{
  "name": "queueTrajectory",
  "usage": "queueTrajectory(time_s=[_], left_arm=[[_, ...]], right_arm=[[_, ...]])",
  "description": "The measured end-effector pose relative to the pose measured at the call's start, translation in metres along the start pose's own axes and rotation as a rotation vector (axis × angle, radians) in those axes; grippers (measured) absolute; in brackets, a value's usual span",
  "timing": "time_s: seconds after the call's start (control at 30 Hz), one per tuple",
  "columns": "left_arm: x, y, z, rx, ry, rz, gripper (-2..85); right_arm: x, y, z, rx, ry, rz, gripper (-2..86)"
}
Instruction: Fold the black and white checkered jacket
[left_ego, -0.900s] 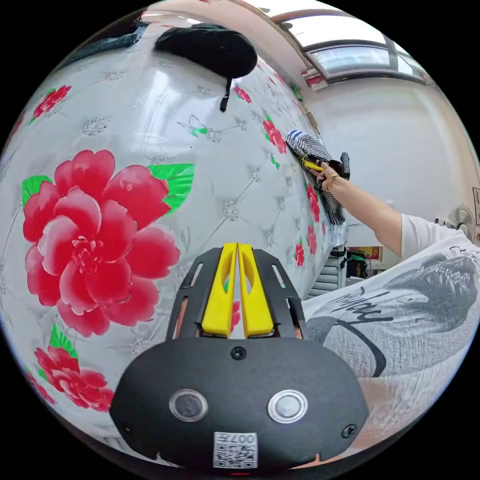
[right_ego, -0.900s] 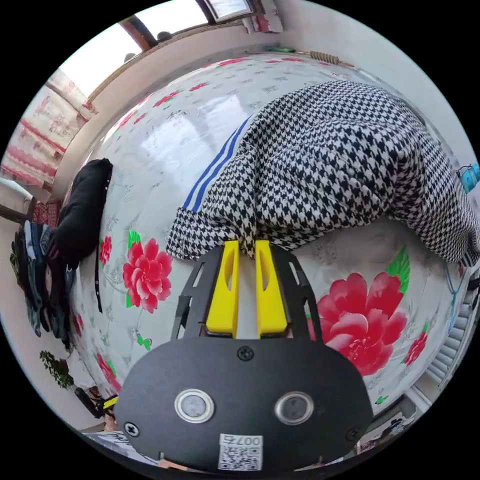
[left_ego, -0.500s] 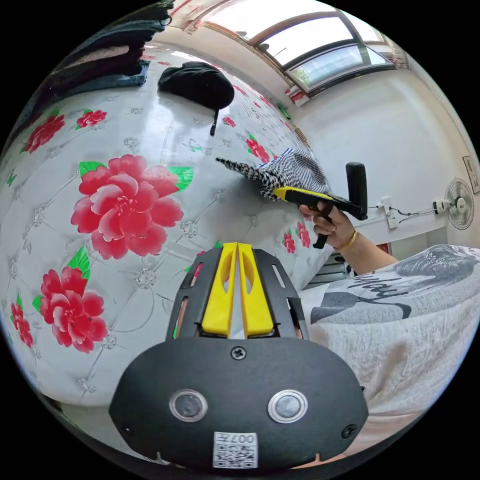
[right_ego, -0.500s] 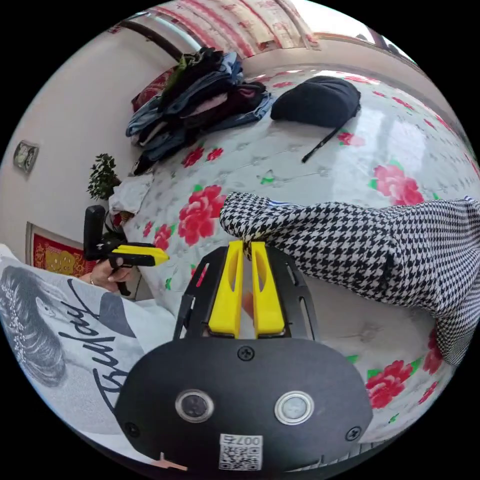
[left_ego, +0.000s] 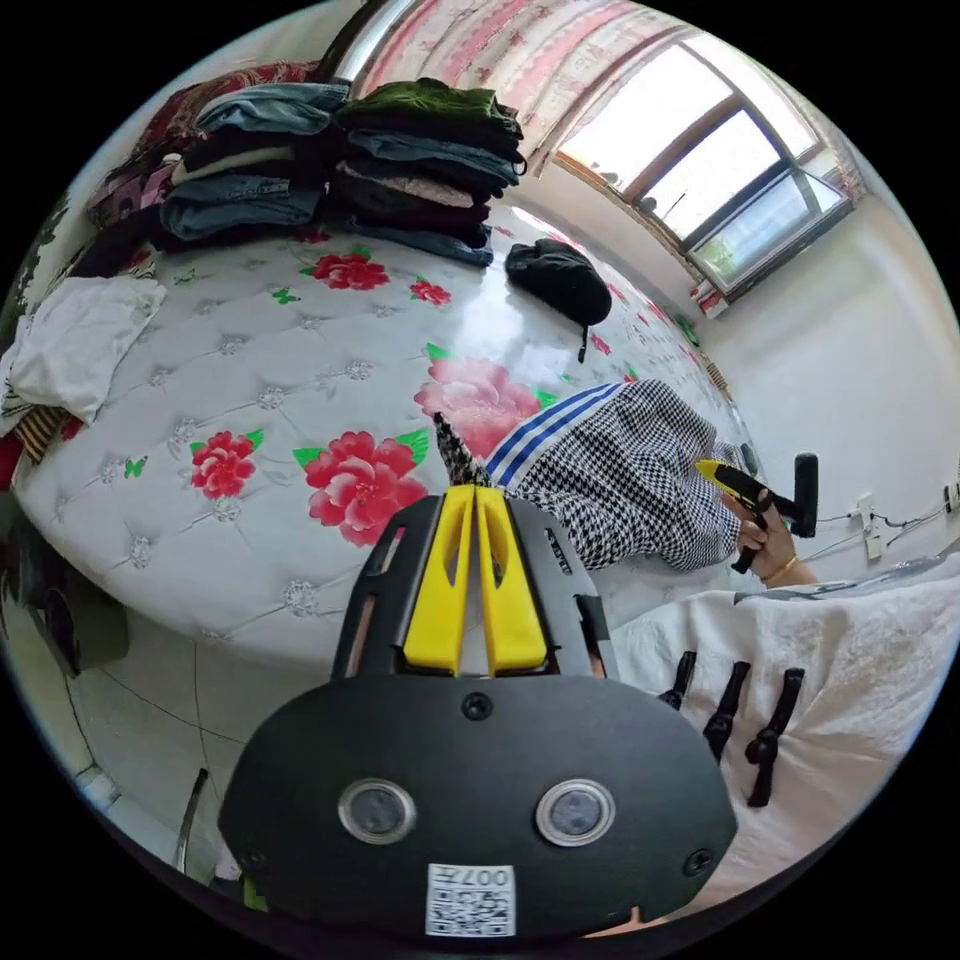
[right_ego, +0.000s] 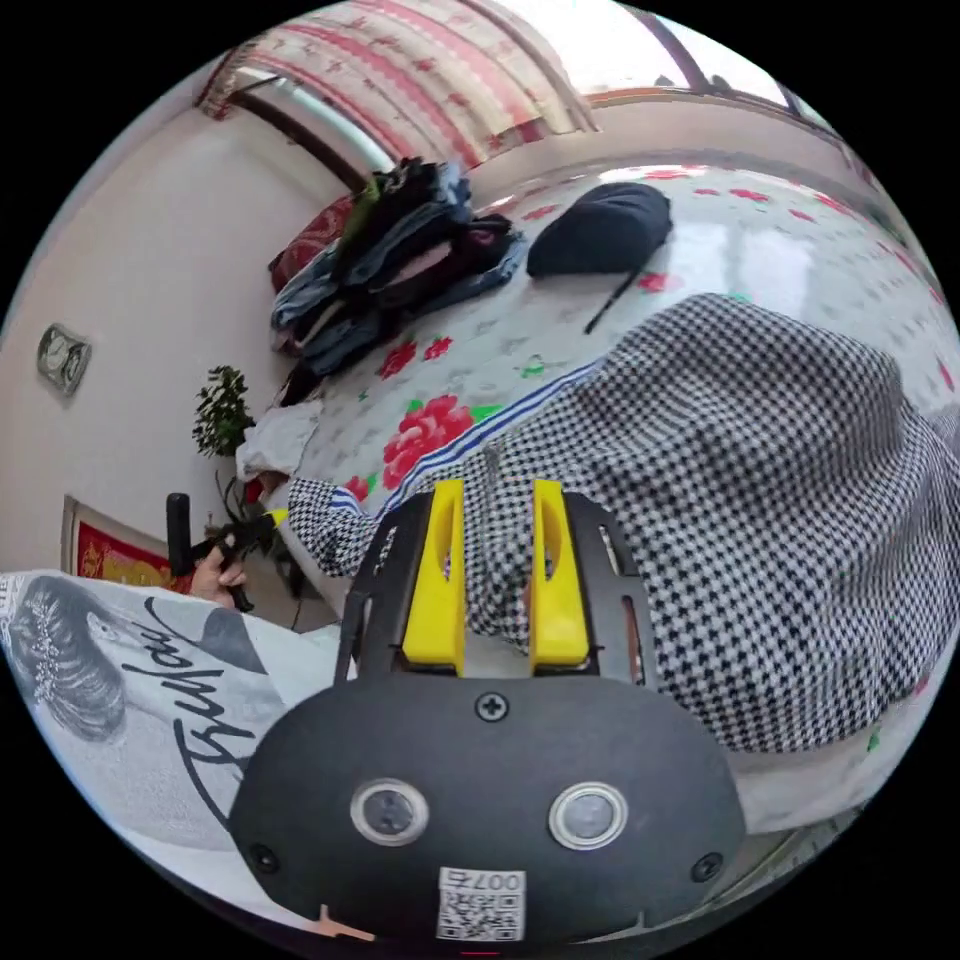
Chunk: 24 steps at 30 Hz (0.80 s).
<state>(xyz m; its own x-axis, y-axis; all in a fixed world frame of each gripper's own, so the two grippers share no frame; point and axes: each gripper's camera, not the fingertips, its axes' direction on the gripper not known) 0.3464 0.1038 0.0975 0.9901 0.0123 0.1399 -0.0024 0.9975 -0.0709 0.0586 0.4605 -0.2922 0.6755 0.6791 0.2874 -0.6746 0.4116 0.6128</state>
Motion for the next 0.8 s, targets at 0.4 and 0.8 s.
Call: queueTrajectory(time_s=[0.4,0.8], left_arm=[[0.204,-0.023,0.097,-0.251,0.227,0.678,10.4],[0.282,-0.017,0.098,-0.145,0.118,0.916,20.4]], right_arm=[[0.210,0.127,-0.068,0.082,0.163,0.635,8.4],[-0.026,0.059,-0.050,0.103,-0.631,-0.352,0.4]])
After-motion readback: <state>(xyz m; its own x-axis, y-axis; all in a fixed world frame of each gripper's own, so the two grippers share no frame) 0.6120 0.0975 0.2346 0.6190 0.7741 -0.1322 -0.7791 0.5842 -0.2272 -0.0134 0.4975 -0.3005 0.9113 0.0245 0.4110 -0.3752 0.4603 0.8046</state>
